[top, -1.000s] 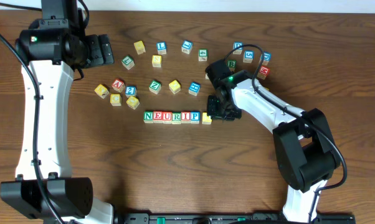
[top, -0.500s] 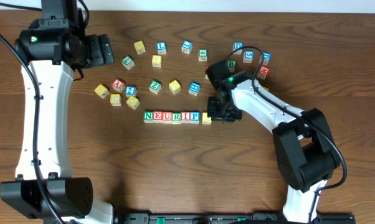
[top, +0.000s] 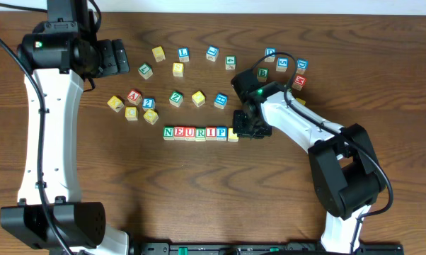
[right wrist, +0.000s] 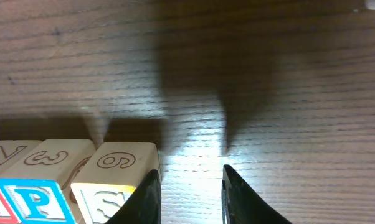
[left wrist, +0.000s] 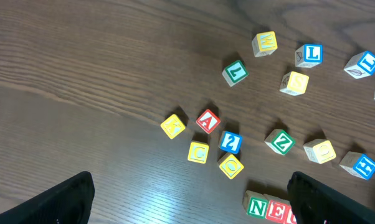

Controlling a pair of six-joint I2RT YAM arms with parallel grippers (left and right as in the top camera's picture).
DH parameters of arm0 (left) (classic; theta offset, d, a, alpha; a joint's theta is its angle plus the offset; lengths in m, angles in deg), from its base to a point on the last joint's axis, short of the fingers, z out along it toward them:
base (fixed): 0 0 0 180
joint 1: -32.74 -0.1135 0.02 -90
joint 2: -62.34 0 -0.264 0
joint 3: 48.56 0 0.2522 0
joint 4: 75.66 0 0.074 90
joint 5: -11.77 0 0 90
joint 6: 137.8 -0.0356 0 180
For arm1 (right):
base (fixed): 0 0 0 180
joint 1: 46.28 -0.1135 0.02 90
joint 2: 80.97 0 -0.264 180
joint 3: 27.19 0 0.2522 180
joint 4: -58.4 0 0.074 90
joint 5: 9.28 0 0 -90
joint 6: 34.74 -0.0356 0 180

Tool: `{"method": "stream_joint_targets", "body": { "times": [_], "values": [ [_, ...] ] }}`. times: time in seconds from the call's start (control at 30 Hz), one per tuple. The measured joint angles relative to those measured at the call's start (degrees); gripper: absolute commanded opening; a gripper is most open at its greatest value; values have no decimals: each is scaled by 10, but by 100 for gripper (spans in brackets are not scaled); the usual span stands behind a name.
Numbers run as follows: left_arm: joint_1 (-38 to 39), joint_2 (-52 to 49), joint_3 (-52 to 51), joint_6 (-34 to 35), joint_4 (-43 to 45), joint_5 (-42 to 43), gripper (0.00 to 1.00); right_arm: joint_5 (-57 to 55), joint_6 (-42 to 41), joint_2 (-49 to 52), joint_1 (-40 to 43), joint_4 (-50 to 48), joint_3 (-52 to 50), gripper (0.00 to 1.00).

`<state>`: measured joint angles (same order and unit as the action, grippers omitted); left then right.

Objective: Spell out NEURIPS

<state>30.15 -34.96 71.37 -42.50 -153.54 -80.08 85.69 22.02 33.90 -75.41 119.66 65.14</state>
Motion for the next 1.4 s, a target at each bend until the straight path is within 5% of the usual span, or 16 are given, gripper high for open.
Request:
{"method": "stream_joint_targets", "body": {
  "times": [0.9,1.4],
  "values": [
    [0,0,0,0,0,0,98,4,0,0,0,-24,0,27],
    [0,0,0,0,0,0,98,4,1,0,0,-17,0,40]
  ]
}}
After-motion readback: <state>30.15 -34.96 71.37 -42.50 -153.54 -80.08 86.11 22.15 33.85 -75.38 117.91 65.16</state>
